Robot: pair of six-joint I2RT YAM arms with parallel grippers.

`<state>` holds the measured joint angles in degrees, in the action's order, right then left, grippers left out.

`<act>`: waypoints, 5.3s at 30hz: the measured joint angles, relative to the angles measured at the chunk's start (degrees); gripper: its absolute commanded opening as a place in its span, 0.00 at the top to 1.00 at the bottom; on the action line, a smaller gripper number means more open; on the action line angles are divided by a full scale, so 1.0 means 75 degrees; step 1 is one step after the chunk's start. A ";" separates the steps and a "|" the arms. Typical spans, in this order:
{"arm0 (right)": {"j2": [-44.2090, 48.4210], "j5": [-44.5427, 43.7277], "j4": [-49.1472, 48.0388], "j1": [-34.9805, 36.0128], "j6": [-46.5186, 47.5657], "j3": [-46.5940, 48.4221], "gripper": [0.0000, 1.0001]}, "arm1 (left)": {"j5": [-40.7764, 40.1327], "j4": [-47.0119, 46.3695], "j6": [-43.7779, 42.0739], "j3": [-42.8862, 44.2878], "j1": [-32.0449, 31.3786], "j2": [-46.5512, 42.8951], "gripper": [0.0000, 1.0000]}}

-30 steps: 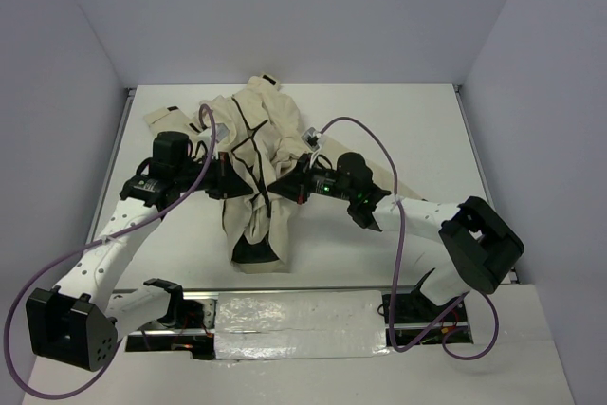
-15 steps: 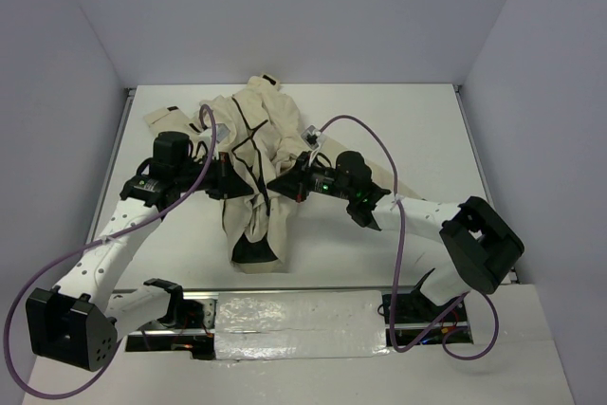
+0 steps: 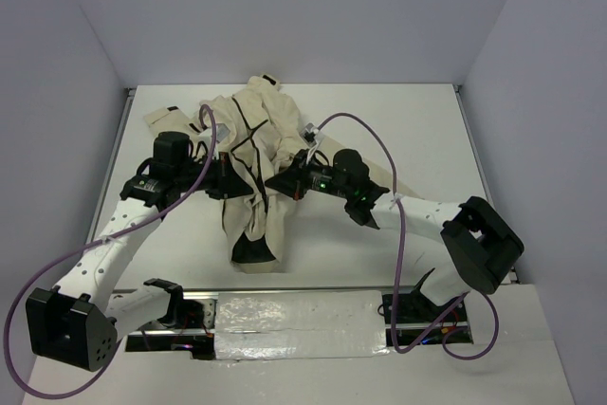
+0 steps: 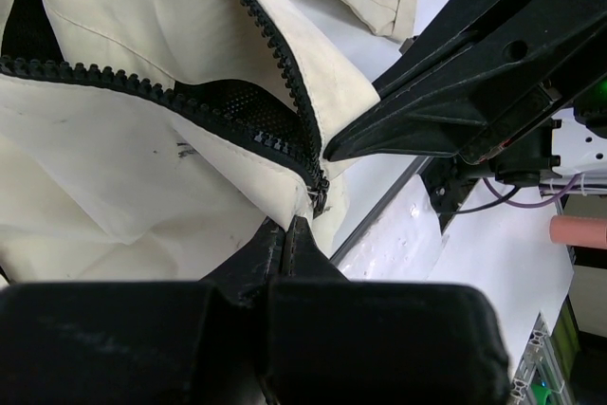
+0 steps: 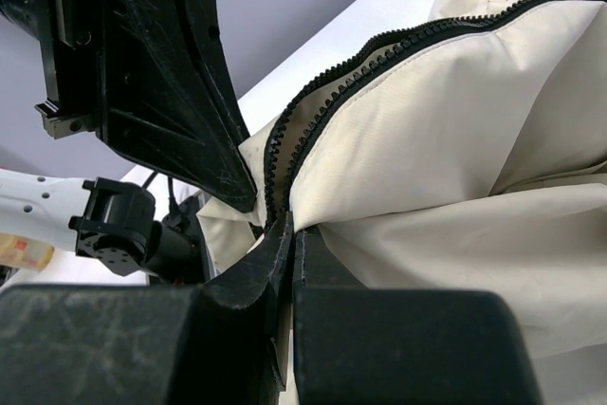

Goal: Zip up the jacket

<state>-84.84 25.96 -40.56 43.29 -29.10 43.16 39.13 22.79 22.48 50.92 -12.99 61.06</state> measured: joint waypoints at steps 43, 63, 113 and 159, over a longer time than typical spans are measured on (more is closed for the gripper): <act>-0.1180 0.0277 0.1008 0.0009 -0.0565 0.1661 1.00 | -0.0516 0.1498 -0.2524 0.1058 -0.0122 0.0947 1.00; -0.1303 0.0600 0.0420 -0.0012 -0.0743 0.1542 1.00 | 0.0985 0.0766 -0.0880 0.0411 0.1011 0.0758 0.67; 0.1134 -0.1207 0.4313 0.0959 0.0909 0.1778 1.00 | 0.1081 0.0571 -0.0166 -0.0428 0.0842 0.0976 1.00; -0.0647 -0.2331 -0.0568 0.1929 -0.0912 -0.1527 1.00 | 0.1714 0.0291 0.0076 -0.0539 0.0662 0.1349 1.00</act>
<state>-89.69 8.47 -44.82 57.76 -35.94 31.70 51.99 24.97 23.05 46.87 -8.03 71.18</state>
